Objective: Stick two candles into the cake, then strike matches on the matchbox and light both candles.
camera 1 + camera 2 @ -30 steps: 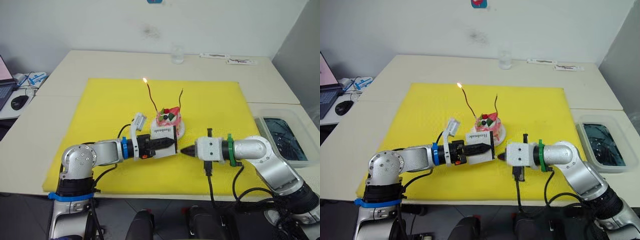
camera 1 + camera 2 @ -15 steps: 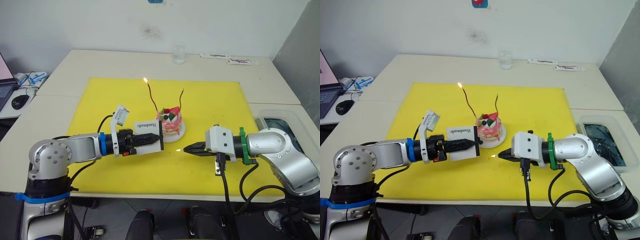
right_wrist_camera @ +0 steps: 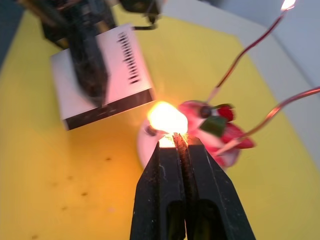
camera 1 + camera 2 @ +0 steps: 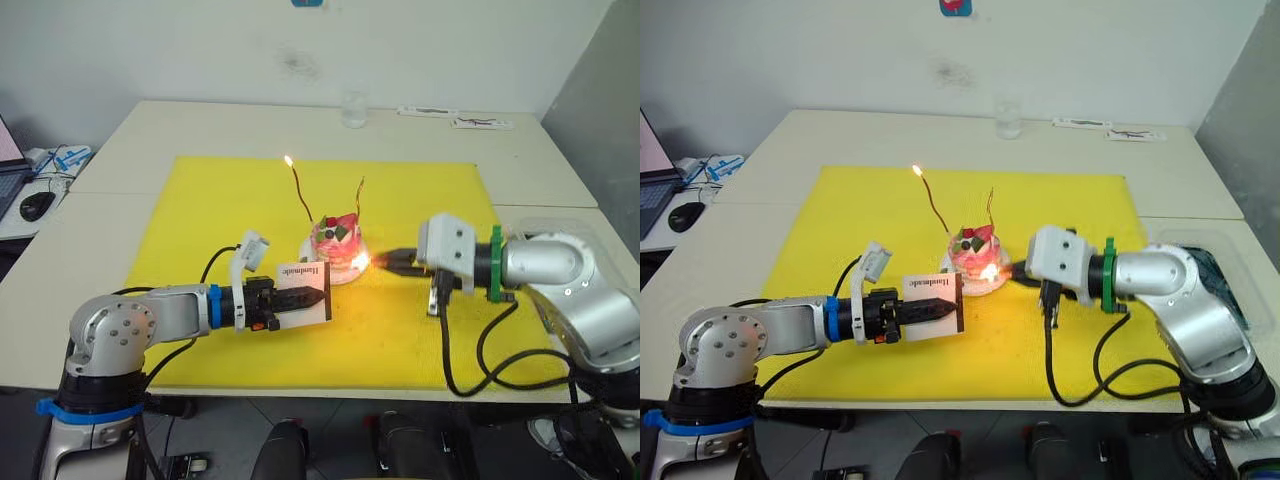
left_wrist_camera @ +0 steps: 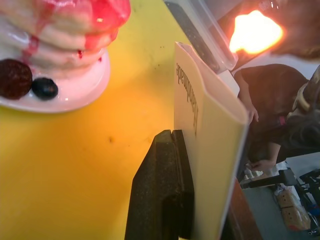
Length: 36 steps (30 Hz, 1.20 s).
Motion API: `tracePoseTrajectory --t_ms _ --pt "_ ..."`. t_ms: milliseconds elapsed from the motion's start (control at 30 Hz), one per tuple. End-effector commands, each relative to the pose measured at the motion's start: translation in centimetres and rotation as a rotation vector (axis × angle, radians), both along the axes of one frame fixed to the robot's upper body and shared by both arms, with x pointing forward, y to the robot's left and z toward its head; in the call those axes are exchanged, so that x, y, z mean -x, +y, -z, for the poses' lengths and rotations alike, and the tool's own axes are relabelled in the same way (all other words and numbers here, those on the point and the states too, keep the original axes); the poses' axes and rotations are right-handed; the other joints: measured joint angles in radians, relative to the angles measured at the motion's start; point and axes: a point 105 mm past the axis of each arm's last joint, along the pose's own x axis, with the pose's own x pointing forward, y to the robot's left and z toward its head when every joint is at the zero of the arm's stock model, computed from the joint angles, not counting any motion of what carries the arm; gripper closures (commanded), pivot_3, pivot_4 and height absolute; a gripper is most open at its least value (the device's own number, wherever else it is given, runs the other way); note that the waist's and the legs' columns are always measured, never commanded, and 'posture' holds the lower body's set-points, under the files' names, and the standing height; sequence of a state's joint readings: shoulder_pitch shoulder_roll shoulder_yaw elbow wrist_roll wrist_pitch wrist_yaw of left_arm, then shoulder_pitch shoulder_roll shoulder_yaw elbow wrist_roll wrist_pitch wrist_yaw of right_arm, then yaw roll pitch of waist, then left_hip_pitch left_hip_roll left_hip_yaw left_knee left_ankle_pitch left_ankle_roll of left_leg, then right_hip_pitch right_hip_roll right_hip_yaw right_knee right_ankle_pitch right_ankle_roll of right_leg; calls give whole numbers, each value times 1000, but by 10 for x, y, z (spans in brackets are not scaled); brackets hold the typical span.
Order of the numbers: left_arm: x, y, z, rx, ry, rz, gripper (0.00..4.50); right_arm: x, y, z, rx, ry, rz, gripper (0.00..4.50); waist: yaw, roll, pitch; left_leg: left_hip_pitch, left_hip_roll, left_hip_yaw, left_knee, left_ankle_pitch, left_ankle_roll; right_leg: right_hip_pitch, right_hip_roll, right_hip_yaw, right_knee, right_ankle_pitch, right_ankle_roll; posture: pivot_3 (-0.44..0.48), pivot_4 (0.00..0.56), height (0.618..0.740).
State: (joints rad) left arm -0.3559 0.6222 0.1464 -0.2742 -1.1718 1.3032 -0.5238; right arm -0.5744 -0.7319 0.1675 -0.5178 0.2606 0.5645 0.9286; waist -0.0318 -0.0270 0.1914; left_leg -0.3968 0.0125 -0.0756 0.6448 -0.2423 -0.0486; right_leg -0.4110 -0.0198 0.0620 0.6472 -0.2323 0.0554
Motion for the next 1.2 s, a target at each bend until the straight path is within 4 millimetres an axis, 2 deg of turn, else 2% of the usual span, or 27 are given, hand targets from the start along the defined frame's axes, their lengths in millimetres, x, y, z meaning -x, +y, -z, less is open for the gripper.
tracePoseTrajectory --t_ms 33,167,300,633,1200 --pt "3 -4 -5 0 -51 24 4500 -12 -3 -23 -37 -97 54 4475 0 0 0 0 0 0 0 0 0 0 0 0 0 0 0 0 150 740" --pt "4 -9 -3 6 -52 36 4500 -30 2 -47 -76 -195 110 4475 0 0 0 -1 0 1 0 0 0 -1 0 1 0 0 1 0 150 740" --pt "5 -10 -3 10 -52 45 4500 -41 5 -56 -87 -259 141 4475 0 0 0 -1 0 0 -1 0 0 -2 0 0 0 1 1 0 150 740" --pt "5 -11 -3 13 -54 50 4500 -46 3 -51 -76 -271 141 4475 -1 0 0 -1 0 0 -1 0 0 -2 0 0 0 1 1 0 150 740" --pt "5 -13 -4 18 -53 54 4500 -43 1 -46 -67 -263 126 4475 -1 0 0 -1 0 0 -1 0 0 -2 0 0 0 1 1 0 150 740"
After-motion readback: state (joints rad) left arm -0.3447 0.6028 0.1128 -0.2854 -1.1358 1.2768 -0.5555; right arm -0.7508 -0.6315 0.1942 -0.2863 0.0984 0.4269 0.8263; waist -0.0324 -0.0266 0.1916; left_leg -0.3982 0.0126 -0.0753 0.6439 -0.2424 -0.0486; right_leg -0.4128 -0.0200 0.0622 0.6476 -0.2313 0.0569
